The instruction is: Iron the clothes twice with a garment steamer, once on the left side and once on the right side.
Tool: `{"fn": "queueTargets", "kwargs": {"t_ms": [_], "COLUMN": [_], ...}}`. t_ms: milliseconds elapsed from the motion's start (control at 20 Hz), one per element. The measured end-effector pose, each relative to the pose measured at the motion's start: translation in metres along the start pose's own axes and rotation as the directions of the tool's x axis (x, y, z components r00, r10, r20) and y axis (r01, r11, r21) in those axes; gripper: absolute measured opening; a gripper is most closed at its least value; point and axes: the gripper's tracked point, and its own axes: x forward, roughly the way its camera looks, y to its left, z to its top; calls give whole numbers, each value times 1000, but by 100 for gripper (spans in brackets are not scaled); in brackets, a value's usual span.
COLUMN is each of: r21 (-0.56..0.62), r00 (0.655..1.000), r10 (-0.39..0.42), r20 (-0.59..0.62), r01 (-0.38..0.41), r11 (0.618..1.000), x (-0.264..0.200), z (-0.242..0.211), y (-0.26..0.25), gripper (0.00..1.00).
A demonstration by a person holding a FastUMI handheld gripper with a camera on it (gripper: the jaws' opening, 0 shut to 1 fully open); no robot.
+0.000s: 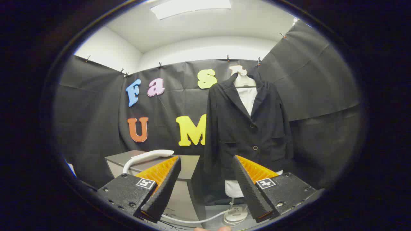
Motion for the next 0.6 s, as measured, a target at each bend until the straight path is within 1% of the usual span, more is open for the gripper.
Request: {"fn": "queueTargets", "kwargs": {"t_ms": [350, 600], "r21": [27, 56], "r00": [999, 995], "r10": [-9, 2], "r20": [-51, -97], "r01": [10, 3], "r11": [1000, 998], "x": [-4, -3], "z": [-16, -28], "y": [-18, -16], "gripper": [99, 99]}}
